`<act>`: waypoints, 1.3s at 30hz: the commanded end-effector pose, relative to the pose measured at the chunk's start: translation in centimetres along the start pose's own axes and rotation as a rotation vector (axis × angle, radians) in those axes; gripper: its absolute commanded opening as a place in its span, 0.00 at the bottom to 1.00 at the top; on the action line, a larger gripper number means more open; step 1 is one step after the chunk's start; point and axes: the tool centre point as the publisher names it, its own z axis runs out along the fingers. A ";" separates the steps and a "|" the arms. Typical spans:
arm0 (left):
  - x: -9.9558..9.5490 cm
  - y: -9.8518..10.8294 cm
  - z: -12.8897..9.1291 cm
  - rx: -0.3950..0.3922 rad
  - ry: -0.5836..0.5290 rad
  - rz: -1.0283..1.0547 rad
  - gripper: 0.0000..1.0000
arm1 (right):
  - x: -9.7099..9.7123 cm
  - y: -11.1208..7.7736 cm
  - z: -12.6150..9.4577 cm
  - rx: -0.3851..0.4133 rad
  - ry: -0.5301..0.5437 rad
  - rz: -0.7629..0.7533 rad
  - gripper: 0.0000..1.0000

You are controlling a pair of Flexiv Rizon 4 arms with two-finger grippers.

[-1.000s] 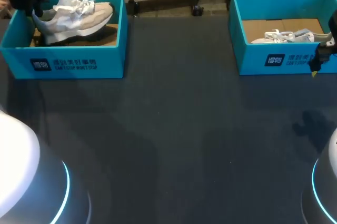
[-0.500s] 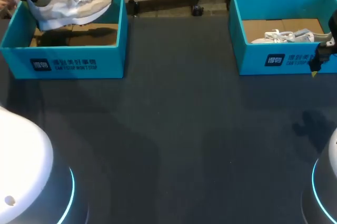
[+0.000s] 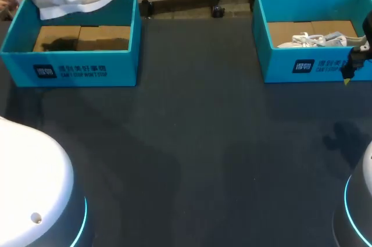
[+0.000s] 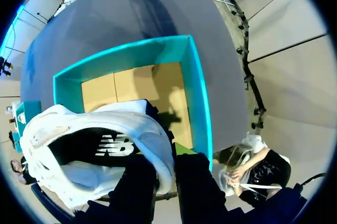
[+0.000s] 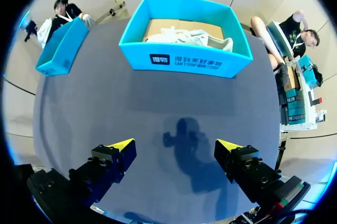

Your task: Take the shoe out of the shoebox, open the shoe tongue, remove and reinsert the insole, then place the shoe into the shoebox

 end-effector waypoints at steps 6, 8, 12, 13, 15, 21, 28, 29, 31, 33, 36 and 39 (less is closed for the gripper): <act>-0.4 -1.4 -1.2 -0.025 0.010 0.000 0.00 | 0.0 0.0 0.1 -0.001 0.001 0.001 1.00; -0.4 -1.4 -1.2 -0.025 0.010 0.000 0.00 | 0.0 0.0 0.1 -0.001 0.001 0.001 1.00; -0.4 -1.4 -1.2 -0.025 0.010 0.000 0.00 | 0.0 0.0 0.1 -0.001 0.001 0.001 1.00; -0.4 -1.4 -1.2 -0.025 0.010 0.000 0.00 | 0.0 0.0 0.1 -0.001 0.001 0.001 1.00; -0.4 -1.4 -1.2 -0.025 0.010 0.000 0.00 | 0.0 0.0 0.1 -0.001 0.001 0.001 1.00; -0.8 -1.9 -1.3 -0.026 0.047 0.010 0.00 | 0.0 0.0 0.1 -0.001 0.001 0.001 1.00; -2.5 -4.8 -2.5 -0.021 0.127 0.031 0.00 | 0.0 0.0 0.1 -0.001 0.001 0.001 1.00; -2.9 -5.4 -2.8 -0.013 0.117 0.041 0.00 | 0.0 0.0 0.1 -0.001 0.001 0.001 1.00; -3.3 -5.9 -3.1 -0.007 0.136 0.037 0.00 | 0.0 0.0 0.1 -0.001 0.001 0.001 1.00; -3.9 -6.6 -3.5 -0.027 0.149 0.029 0.00 | 0.0 0.0 0.1 -0.001 0.001 0.001 1.00; -5.2 -7.9 -4.2 -0.050 0.166 0.019 0.00 | 0.0 0.0 0.1 -0.001 0.001 0.001 1.00; -6.4 -9.0 -4.9 -0.051 0.166 0.015 0.00 | 0.0 0.0 0.1 -0.001 0.001 0.001 1.00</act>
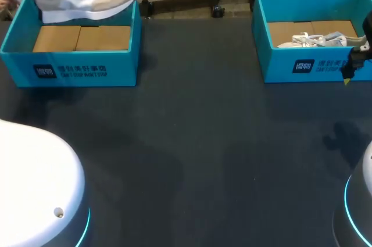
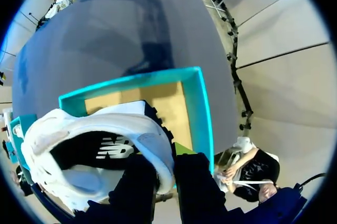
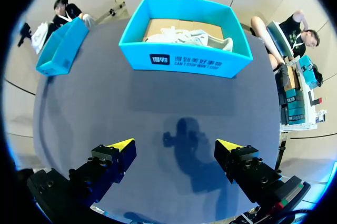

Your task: Take the shoe out of the shoebox, open the shoe tongue, remove and reinsert the insole, then place the shoe into the shoebox

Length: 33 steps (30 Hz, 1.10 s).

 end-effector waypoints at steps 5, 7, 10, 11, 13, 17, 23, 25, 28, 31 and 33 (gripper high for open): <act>-3.6 -5.3 -2.7 -0.068 0.053 -0.007 0.00 | 0.0 0.0 0.1 -0.001 0.001 0.000 1.00; -4.4 -5.9 -3.2 -0.071 0.055 -0.010 0.00 | 0.0 0.0 0.1 -0.001 0.001 0.000 1.00; -5.4 -6.8 -4.1 -0.069 0.061 -0.008 0.00 | 0.0 0.0 0.1 -0.001 0.001 0.000 1.00; -5.7 -7.2 -4.3 -0.069 0.064 -0.009 0.00 | 0.0 0.0 0.1 -0.001 0.001 0.000 1.00; -6.3 -7.9 -4.8 -0.065 0.076 -0.009 0.00 | 0.0 0.0 0.1 -0.001 0.001 0.000 1.00; -7.2 -9.2 -5.5 -0.058 0.092 -0.013 0.00 | 0.0 0.0 0.1 -0.001 0.001 0.000 1.00; -8.4 -11.2 -6.2 -0.049 0.086 -0.026 0.00 | 0.0 0.0 0.1 -0.001 0.001 0.000 1.00; -9.3 -12.3 -6.3 -0.052 0.087 -0.029 0.00 | 0.0 0.0 0.1 -0.001 0.001 0.000 1.00; -10.7 -13.5 -6.5 -0.051 0.088 -0.021 0.00 | 0.0 0.0 0.1 -0.001 0.001 0.000 1.00; -12.3 -14.7 -6.7 -0.050 0.089 -0.016 0.00 | 0.0 0.0 0.1 -0.001 0.001 0.000 1.00; -13.4 -15.5 -6.9 -0.056 0.099 -0.008 0.00 | 0.0 0.0 0.1 -0.001 0.001 0.000 1.00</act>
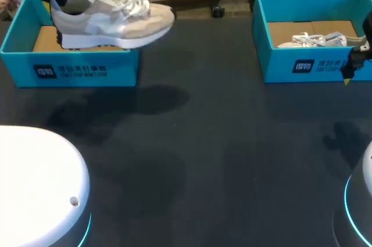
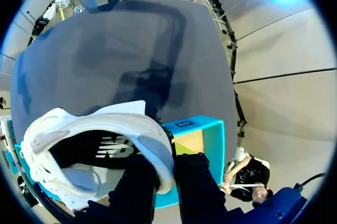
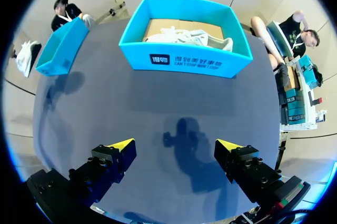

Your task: Take the shoe out of the shoebox, open the shoe tongue, remove and reinsert the insole, then place the shoe into the shoebox

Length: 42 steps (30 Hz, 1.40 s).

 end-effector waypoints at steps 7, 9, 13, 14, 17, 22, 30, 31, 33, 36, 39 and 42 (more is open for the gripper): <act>-5.6 -4.5 -1.0 -0.056 0.019 0.032 0.00 | 0.0 0.0 0.1 -0.001 0.001 0.000 1.00; -6.7 -5.1 -1.1 -0.057 0.018 0.034 0.00 | 0.0 0.0 0.1 -0.001 0.001 0.000 1.00; -9.0 -6.4 -1.5 -0.056 0.011 0.034 0.00 | 0.0 0.0 0.1 -0.001 0.001 0.000 1.00; -9.6 -6.7 -1.5 -0.056 0.011 0.036 0.00 | 0.0 0.0 0.1 -0.001 0.001 0.000 1.00; -11.5 -7.7 -1.6 -0.053 0.012 0.049 0.00 | 0.0 0.0 0.1 -0.001 0.001 0.000 1.00; -14.7 -9.3 -1.4 -0.061 0.024 0.036 0.00 | 0.0 0.0 0.1 -0.001 0.001 0.000 1.00; -17.9 -11.4 -1.1 -0.037 0.020 0.033 0.00 | 0.0 0.0 0.1 -0.001 0.001 0.000 1.00; -18.3 -11.7 -0.9 -0.038 0.029 0.025 0.00 | 0.0 0.0 0.1 -0.001 0.001 0.000 1.00; -18.9 -12.4 -0.7 -0.040 0.028 0.025 0.00 | 0.0 0.0 0.1 -0.001 0.001 0.000 1.00; -19.8 -13.0 -0.2 -0.041 0.026 0.021 0.00 | 0.0 0.0 0.1 -0.001 0.001 0.000 1.00; -20.5 -13.2 0.2 -0.042 0.010 0.008 0.00 | 0.0 0.0 0.1 -0.001 0.001 0.000 1.00; -21.2 -13.3 0.7 -0.037 0.006 0.011 0.00 | 0.0 0.0 0.1 -0.001 0.001 0.000 1.00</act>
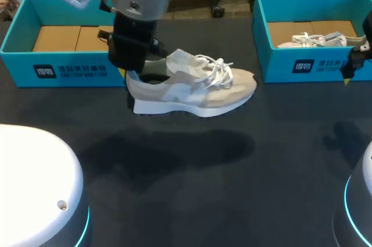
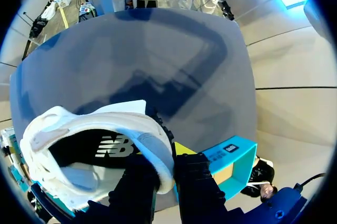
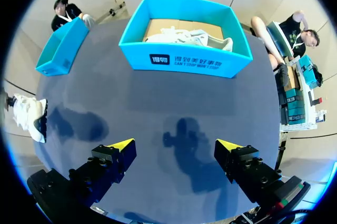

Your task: Take the shoe out of the shoebox, open the shoe tongue, remove and reinsert the insole, then place the shoe into the shoebox

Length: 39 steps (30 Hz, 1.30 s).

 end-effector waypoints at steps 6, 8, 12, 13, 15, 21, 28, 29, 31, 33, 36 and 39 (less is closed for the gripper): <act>-2.3 -0.4 3.1 0.005 -0.020 0.021 0.00 | 0.0 0.0 0.1 -0.001 0.001 0.000 1.00; -2.8 -0.5 4.3 0.012 -0.024 0.024 0.00 | 0.0 0.0 0.1 -0.001 0.001 0.000 1.00; -3.5 -0.9 6.1 0.020 -0.029 0.033 0.00 | 0.0 0.0 0.1 -0.001 0.001 0.000 1.00; -3.9 -1.0 6.7 0.015 -0.024 0.022 0.00 | 0.0 0.0 0.1 -0.001 0.001 0.000 1.00; -4.3 -1.3 7.5 0.009 -0.031 0.030 0.00 | 0.0 0.0 0.1 -0.001 0.001 0.000 1.00; -5.1 -2.1 9.8 -0.036 -0.038 0.029 0.00 | 0.0 0.0 0.1 -0.001 0.001 0.000 1.00; -5.8 -2.4 12.5 -0.107 -0.047 0.011 0.00 | 0.0 0.0 0.1 -0.001 0.001 0.000 1.00; -6.0 -2.4 12.9 -0.107 -0.039 0.013 0.00 | 0.0 0.0 0.1 -0.001 0.001 0.000 1.00; -6.4 -2.5 13.8 -0.110 -0.043 0.010 0.00 | 0.0 0.0 0.1 -0.001 0.001 0.000 1.00; -6.8 -2.4 14.5 -0.101 -0.041 0.005 0.00 | 0.0 0.0 0.1 -0.001 0.001 0.000 1.00; -7.3 -2.4 15.5 -0.095 -0.037 0.005 0.00 | 0.0 0.0 0.1 -0.001 0.001 0.000 1.00; -7.8 -2.4 16.5 -0.085 -0.018 -0.003 0.00 | 0.0 0.0 0.1 -0.001 0.001 0.000 1.00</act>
